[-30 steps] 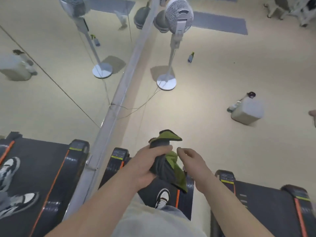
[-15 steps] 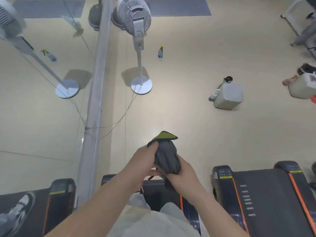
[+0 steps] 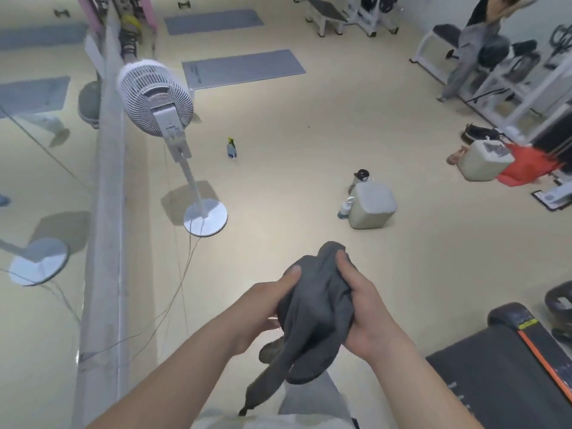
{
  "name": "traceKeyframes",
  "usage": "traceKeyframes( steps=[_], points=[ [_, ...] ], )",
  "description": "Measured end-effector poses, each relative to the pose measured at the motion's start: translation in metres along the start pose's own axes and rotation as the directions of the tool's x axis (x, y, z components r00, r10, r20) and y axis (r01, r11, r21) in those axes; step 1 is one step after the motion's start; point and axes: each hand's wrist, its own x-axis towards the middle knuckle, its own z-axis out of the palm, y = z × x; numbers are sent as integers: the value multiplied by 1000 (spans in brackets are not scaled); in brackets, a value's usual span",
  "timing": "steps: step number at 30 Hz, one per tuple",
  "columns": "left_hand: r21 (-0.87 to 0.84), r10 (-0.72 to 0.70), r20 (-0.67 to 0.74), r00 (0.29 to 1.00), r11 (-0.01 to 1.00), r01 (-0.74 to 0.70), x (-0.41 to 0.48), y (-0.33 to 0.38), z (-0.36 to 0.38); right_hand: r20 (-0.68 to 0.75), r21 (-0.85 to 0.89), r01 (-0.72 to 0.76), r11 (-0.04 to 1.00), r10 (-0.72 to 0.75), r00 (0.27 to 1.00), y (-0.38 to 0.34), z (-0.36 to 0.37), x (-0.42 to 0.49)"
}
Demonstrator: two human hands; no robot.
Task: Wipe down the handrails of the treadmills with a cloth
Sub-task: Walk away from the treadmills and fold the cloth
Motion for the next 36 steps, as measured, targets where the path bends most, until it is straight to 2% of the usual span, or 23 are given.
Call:
traceKeyframes(
  steps=[3, 5, 7, 10, 13, 16, 21, 23, 26, 28, 31, 32, 34, 36],
  points=[
    [-103, 119, 78, 990, 989, -111, 106, 25, -3, 23, -100, -25, 995, 28, 999, -33, -48, 84],
    [-122, 111, 118, 987, 988, -97, 188, 38, -4, -8, -181, -36, 983, 35, 999, -57, -90, 148],
    [-136, 86, 101, 991, 988, -72, 264, 67, -12, -23, -176, -29, 984, 25, 999, -97, -127, 211],
    [-195, -40, 3, 999, 980, 40, 330, 104, -17, -198, -138, -78, 987, 49, 979, -141, -173, 256],
    [-162, -2, 52, 999, 987, 10, 390, 156, -29, -291, -152, -116, 982, 68, 954, -187, -207, 300],
    [-163, -21, 80, 997, 986, 34, 459, 212, -39, -499, -192, -141, 971, 27, 866, -230, -231, 347],
    [-318, -74, 206, 976, 938, 138, 575, 302, -51, -553, 58, 82, 995, -37, 833, -294, -266, 421],
    [-363, -65, 239, 969, 920, 151, 610, 332, -53, -596, -48, 78, 996, -91, 798, -318, -264, 439],
    [-288, -103, 289, 952, 939, 189, 662, 374, -40, -616, -418, 39, 908, -315, 722, -353, -267, 462],
    [-236, -96, 253, 963, 959, 158, 685, 393, -30, -579, -650, -92, 754, -413, 703, -373, -266, 472],
    [-93, -106, 180, 978, 988, 124, 731, 420, -6, -603, -789, -312, 529, -569, 559, -396, -303, 488],
    [-38, -103, 162, 981, 993, 111, 748, 428, 0, -604, -794, -324, 515, -607, 516, -404, -318, 492],
    [80, -105, 132, 986, 992, 95, 785, 440, 14, -637, -767, -296, 569, -622, 456, -423, -353, 503],
    [178, -90, 92, 992, 981, 72, 822, 450, 29, -669, -736, -277, 618, -599, 440, -443, -390, 515]
  ],
)
